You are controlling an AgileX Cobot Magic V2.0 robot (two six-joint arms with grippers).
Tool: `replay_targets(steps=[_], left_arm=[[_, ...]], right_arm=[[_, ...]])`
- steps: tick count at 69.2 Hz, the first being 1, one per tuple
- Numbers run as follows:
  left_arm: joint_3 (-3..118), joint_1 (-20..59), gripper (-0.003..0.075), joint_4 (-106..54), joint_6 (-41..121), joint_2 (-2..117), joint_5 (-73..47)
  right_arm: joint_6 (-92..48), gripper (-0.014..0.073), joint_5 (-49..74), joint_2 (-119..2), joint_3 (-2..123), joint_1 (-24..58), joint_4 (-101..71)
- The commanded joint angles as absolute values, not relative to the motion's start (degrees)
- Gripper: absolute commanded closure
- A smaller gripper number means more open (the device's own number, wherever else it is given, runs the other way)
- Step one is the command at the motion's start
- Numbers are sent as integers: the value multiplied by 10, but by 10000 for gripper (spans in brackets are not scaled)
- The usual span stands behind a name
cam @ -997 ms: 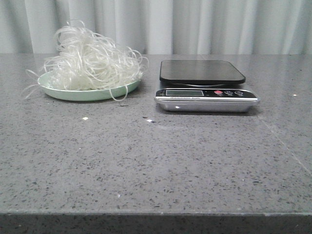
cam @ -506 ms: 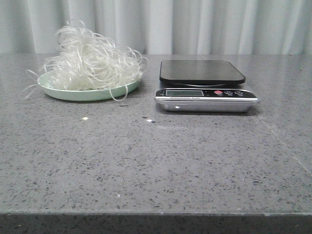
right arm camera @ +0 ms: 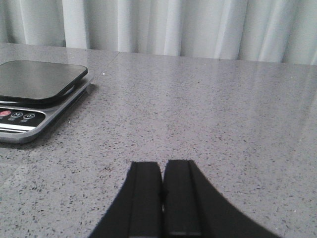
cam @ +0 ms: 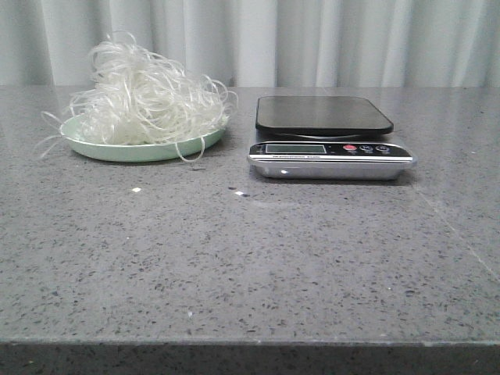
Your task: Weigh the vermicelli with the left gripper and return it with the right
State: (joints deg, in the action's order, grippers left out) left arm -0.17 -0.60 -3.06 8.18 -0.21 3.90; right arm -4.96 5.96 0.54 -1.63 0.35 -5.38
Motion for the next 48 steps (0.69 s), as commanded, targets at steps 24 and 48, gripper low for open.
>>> replay_targets(steps=[24, 48], left_arm=[[182, -7, 584, -34, 75, 24, 122], [453, -6, 535, -79, 75, 222, -68]], right_arm=[[-54, 442, 15, 15, -11, 1, -46], [-54, 442, 15, 15, -11, 1, -46]])
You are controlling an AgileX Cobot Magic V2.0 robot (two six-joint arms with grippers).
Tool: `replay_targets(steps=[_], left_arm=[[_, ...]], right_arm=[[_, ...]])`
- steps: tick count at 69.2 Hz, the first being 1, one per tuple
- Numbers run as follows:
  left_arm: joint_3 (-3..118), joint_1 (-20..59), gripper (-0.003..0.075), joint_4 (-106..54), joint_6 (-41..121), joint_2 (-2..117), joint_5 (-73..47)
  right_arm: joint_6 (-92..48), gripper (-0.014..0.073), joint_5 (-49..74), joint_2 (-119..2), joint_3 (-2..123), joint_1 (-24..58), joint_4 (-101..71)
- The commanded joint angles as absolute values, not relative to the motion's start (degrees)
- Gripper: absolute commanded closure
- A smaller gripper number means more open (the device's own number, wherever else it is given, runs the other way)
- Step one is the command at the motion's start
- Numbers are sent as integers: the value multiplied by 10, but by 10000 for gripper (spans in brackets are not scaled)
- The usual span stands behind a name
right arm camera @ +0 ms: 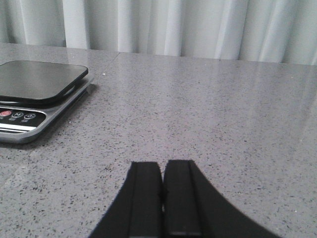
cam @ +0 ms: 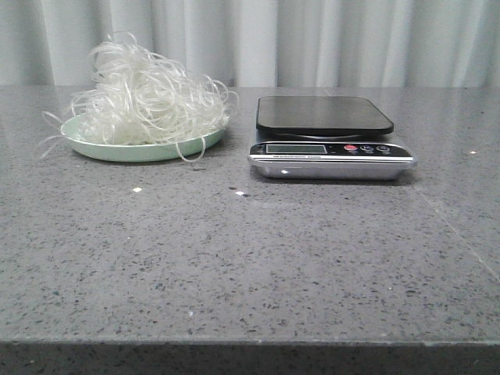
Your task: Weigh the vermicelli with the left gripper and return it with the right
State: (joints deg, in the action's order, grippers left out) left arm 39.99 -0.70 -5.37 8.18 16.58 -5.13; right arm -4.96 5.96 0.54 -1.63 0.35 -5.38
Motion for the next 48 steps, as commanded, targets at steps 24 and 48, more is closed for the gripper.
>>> replay_targets(steps=[24, 48], left_arm=[[558, -5, 213, -211, 75, 402, -194], [718, 54, 202, -336, 140, 644, -431]], right_arm=[[-54, 442, 15, 15, -11, 1, -46], [-54, 442, 15, 15, -11, 1, -46]])
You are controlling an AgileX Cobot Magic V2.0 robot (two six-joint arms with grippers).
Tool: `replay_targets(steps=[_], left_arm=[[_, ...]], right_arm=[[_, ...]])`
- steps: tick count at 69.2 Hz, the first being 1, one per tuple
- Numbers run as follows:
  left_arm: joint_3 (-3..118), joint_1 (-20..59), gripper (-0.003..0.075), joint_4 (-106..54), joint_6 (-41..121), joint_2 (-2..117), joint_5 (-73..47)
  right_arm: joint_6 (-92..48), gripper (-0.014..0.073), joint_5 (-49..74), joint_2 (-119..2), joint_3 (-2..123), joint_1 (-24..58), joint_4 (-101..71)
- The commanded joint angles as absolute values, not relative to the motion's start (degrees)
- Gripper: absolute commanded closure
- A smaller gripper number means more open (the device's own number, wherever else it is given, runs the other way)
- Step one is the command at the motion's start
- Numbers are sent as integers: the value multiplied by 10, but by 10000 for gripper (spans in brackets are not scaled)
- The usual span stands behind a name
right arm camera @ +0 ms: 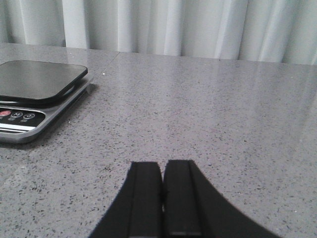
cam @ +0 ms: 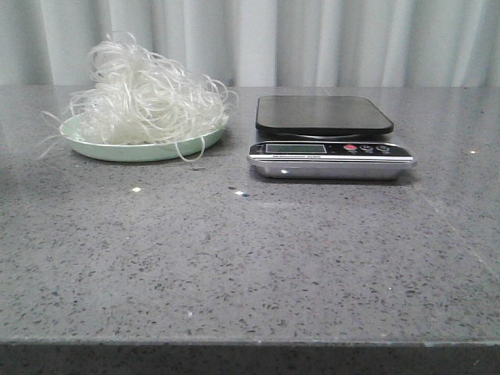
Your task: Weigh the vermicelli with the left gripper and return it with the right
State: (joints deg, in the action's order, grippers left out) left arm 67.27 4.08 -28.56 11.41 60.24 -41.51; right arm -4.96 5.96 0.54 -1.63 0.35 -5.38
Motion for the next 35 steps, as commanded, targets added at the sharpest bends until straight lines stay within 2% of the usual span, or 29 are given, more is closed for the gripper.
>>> replay_targets(steps=[1, 13, 35], left_arm=[[730, 56, 202, -350, 150, 664, -443], [789, 71, 202, -400, 201, 773, -486], [811, 112, 202, -367, 242, 893, -469]], right_arm=[[-54, 442, 15, 15, -11, 1, -46], [-54, 442, 15, 15, -11, 1, -46], [-54, 442, 10, 15, -11, 1, -46]])
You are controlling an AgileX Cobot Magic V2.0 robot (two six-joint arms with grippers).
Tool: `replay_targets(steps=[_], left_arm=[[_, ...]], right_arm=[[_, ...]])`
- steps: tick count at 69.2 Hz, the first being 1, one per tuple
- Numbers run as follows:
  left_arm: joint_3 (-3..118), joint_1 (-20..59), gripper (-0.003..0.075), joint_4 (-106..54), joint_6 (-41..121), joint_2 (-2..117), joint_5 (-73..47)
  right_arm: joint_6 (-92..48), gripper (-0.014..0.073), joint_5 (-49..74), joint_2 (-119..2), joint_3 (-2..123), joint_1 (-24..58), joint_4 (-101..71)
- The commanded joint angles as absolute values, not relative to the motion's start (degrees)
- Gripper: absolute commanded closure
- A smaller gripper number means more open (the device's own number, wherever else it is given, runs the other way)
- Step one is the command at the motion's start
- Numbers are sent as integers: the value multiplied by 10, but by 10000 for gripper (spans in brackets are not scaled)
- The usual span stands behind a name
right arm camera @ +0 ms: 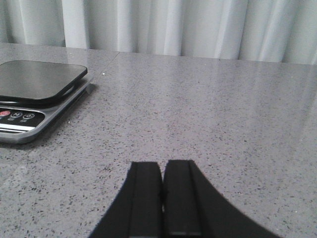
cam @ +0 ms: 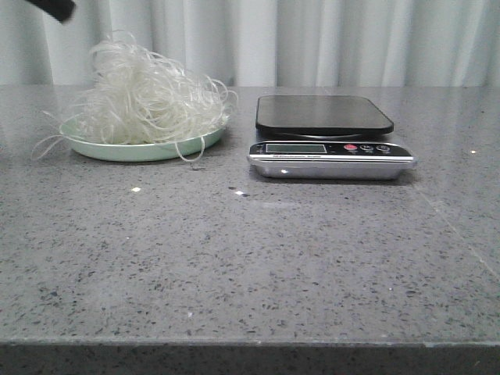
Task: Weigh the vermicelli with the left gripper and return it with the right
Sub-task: 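Lower the left gripper into the vermicelli on the green plate and grasp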
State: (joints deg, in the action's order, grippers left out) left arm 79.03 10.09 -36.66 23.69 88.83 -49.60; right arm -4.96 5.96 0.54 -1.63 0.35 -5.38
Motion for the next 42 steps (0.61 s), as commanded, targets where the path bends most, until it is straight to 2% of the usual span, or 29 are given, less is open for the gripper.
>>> replay_targets(steps=[1, 10, 24, 42], left_arm=[[811, 112, 202, -365, 242, 895, -468], [811, 118, 200, -355, 242, 925, -455], [811, 124, 129, -354, 268, 957, -422], [811, 125, 132, -344, 268, 988, -413]], right_arm=[[-54, 442, 10, 15, -11, 1, -46], [-54, 442, 10, 15, -11, 1, -46], [-54, 442, 10, 15, -11, 1, -46], [-54, 442, 10, 15, -11, 1, -46]])
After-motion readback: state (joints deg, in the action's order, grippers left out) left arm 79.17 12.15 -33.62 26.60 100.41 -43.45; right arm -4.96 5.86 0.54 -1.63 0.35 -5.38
